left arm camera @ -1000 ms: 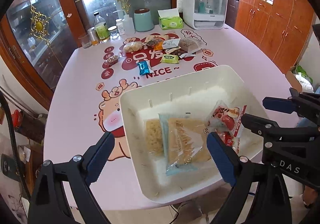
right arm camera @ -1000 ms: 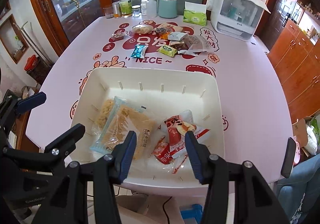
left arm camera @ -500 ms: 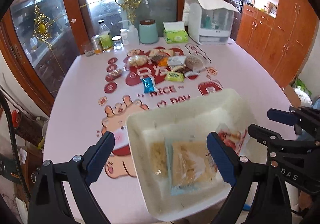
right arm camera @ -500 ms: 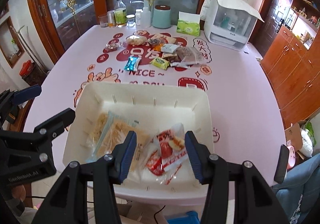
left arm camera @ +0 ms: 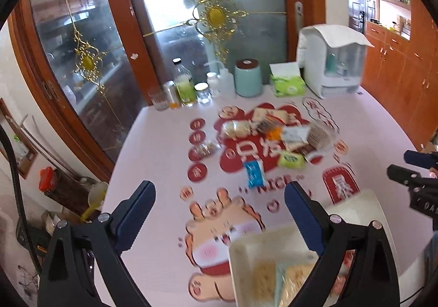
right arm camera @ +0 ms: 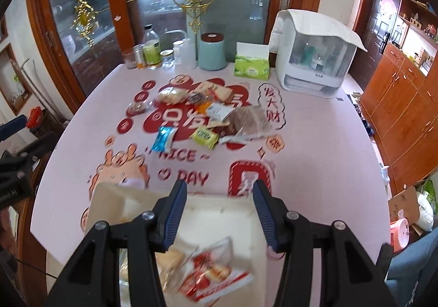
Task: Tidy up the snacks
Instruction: 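Move both tools to the pile toward the blue wrapper and green pastry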
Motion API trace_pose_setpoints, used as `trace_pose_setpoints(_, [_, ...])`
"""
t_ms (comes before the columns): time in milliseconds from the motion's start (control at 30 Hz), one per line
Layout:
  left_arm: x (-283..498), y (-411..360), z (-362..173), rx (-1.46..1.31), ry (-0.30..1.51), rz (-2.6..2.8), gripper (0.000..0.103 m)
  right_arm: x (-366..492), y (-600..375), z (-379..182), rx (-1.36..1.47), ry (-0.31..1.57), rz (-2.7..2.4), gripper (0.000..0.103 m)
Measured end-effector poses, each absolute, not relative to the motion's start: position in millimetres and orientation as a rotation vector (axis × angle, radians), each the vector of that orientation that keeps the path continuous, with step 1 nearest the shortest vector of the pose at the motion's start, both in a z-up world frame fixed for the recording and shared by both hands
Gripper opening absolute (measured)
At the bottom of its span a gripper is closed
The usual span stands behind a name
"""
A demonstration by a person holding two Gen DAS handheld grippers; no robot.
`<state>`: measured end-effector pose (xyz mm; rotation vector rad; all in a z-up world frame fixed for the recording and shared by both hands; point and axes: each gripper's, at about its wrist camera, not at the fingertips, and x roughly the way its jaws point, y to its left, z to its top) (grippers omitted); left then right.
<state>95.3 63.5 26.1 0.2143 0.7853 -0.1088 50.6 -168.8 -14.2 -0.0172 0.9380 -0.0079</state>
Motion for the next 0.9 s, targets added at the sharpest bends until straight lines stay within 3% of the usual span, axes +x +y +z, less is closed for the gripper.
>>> trace_pose_setpoints(267, [172.3,48.1,17.7,0.227,0.825,-0.111,0.099,126.2,-206.9,-13.5,-0.030,0.957,-0.025,0.051])
trace_pose_setpoints(433, [227.3,31.9,-20.7,0.176,0.961,-0.146,0.099,174.0,-205.8,-23.2,-0.088,0.978,0.065,0.051])
trace_pose_setpoints(900, [313.1,7.1,-186.0,0.150,1.311,-0.136,0.096,278.5,-162.4,-166.0,-0.205,1.178,0.392,0.051])
